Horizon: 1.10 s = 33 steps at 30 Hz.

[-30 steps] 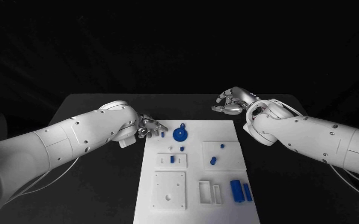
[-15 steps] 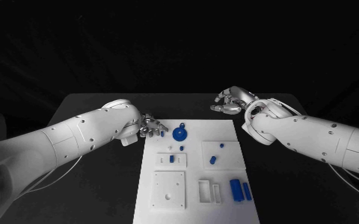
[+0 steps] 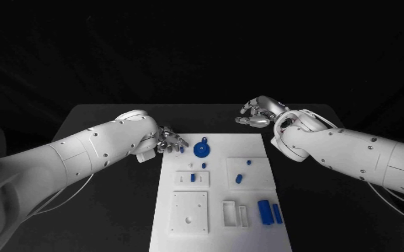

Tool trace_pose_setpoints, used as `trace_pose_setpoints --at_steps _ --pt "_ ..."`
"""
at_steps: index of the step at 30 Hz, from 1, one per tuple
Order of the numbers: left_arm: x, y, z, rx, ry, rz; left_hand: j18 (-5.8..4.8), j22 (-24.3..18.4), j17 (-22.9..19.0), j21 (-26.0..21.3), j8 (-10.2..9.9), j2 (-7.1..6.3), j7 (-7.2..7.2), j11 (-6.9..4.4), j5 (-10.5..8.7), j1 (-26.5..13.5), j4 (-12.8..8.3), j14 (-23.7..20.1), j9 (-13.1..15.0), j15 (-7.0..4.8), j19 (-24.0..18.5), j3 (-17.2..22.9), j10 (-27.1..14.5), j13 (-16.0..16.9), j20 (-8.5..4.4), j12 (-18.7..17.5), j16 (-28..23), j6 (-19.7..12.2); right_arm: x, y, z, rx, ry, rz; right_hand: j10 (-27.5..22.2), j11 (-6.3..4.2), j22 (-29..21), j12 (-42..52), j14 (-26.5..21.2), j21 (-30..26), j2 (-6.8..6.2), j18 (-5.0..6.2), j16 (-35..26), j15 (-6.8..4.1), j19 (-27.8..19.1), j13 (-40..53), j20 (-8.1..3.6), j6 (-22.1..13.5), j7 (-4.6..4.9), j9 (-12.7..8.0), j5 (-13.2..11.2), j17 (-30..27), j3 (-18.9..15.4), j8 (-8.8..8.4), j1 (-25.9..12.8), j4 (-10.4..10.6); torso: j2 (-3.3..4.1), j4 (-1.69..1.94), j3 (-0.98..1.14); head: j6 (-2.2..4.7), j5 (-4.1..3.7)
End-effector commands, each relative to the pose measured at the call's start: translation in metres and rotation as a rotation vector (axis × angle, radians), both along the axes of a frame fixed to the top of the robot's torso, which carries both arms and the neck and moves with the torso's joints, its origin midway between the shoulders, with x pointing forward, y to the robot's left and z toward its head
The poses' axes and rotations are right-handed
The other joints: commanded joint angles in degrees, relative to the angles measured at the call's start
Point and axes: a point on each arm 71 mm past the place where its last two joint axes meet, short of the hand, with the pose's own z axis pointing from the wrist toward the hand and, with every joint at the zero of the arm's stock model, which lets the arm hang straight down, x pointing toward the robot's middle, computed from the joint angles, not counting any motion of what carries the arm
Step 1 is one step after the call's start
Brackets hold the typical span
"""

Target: Assemble the parts on the task board

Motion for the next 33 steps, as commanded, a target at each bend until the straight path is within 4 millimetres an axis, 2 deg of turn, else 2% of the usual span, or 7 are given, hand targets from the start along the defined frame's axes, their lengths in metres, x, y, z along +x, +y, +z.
trace_pose_setpoints --at_steps 1,2,9,15,32,33 --pt "-0.0023 -0.0036 -0.0052 0.006 0.025 -0.026 -0.03 0.11 0.09 0.31 0.01 1.91 -0.19 -0.14 -0.15 0.68 -1.26 -0.36 -0.11 0.04 -0.32 0.02 -0.15 0.06 -5.47 0.35 0.29 0.29 -0.0002 0.0015 -0.0001 -0.002 0.001 0.012 -0.22 0.01 0.86 0.3 0.49 -0.35 0.44 3.63 -0.38 0.06 0.09 -0.06 -0.35 0.07 0.4 -0.04 0.27 0.06 -0.08 0.05 -0.15 0.22 -0.03 0.01 0.04 -0.11 0.01" --pt "-0.0022 -0.0034 -0.0054 0.007 0.026 -0.027 -0.06 0.17 0.09 0.34 0.06 2.57 -0.18 -0.14 -0.12 1.34 -2.18 -0.37 -0.12 0.02 -0.35 -0.04 -0.13 0.06 -5.46 0.38 0.32 0.35 -0.0002 0.0015 -0.0001 -0.002 0.001 0.011 -0.22 0.01 0.86 0.3 0.49 -0.35 0.45 3.63 -0.38 0.06 0.09 -0.06 -0.35 0.07 0.4 -0.04 0.28 0.06 -0.08 0.05 -0.15 0.22 -0.04 0.02 0.05 -0.11 0.02" --pt "-0.0022 -0.0029 -0.0063 0.01 0.034 -0.03 -0.19 0.33 0.08 0.39 0.35 4.92 -0.28 -0.2 -0.13 3.39 -5.53 -0.3 -0.23 -0.03 -0.32 0.02 0.05 0.05 -5.44 0.47 0.49 0.82 0.0001 0.0017 -0.0002 -0.002 0.001 0.011 -0.22 0.01 0.86 0.3 0.49 -0.36 0.48 3.63 -0.38 0.06 0.09 -0.06 -0.35 0.08 0.4 -0.04 0.28 0.07 -0.08 0.06 -0.13 0.22 -0.07 0.05 0.06 -0.24 -0.06" --pt "-0.0027 -0.0042 -0.0068 0.01 0.04 -0.037 -0.38 0.44 0.08 0.45 0.96 6.3 -0.49 -0.37 -0.1 4.25 -8.1 -0.19 -0.21 -0.19 -0.17 0.02 0.34 0.01 -5.41 0.55 0.67 1.82 0.0003 0.0026 -0.0002 -0.002 0.001 0.013 -0.22 0.01 0.87 0.3 0.49 -0.36 0.49 3.63 -0.39 0.06 0.09 -0.07 -0.35 0.08 0.4 -0.04 0.28 0.07 -0.08 0.06 -0.11 0.22 -0.07 0.06 0.04 -0.3 -0.01" --pt "-0.0026 -0.0038 -0.0061 0.0 0.023 -0.03 -0.53 0.65 0.14 0.69 2.41 8.53 -1.15 -0.98 -0.04 4.72 -12.19 0.56 -0.22 -0.78 0.63 0.81 1.7 -0.18 -5.68 0.71 1.2 4.39 0.0006 0.0029 -0.0003 -0.002 0.0 0.013 -0.23 0.02 0.88 0.32 0.5 -0.38 0.49 3.63 -0.4 0.07 0.09 -0.09 -0.35 0.09 0.41 -0.04 0.27 0.08 -0.13 0.06 -0.13 0.26 -0.09 0.06 -0.02 -0.4 0.01" --pt "-0.0028 -0.0038 -0.0061 -0.001 0.022 -0.029 -0.5 0.71 0.18 0.8 3.12 8.99 -1.45 -1.2 0.04 5.11 -12.83 0.78 0.09 -0.97 0.83 1.1 1.99 -0.17 -5.76 0.8 1.35 5.54 0.0007 0.003 -0.0003 -0.002 0.0 0.013 -0.23 0.02 0.88 0.32 0.5 -0.38 0.49 3.63 -0.4 0.07 0.09 -0.09 -0.35 0.09 0.41 -0.04 0.27 0.08 -0.13 0.06 -0.13 0.26 -0.09 0.06 -0.03 -0.4 0.01"
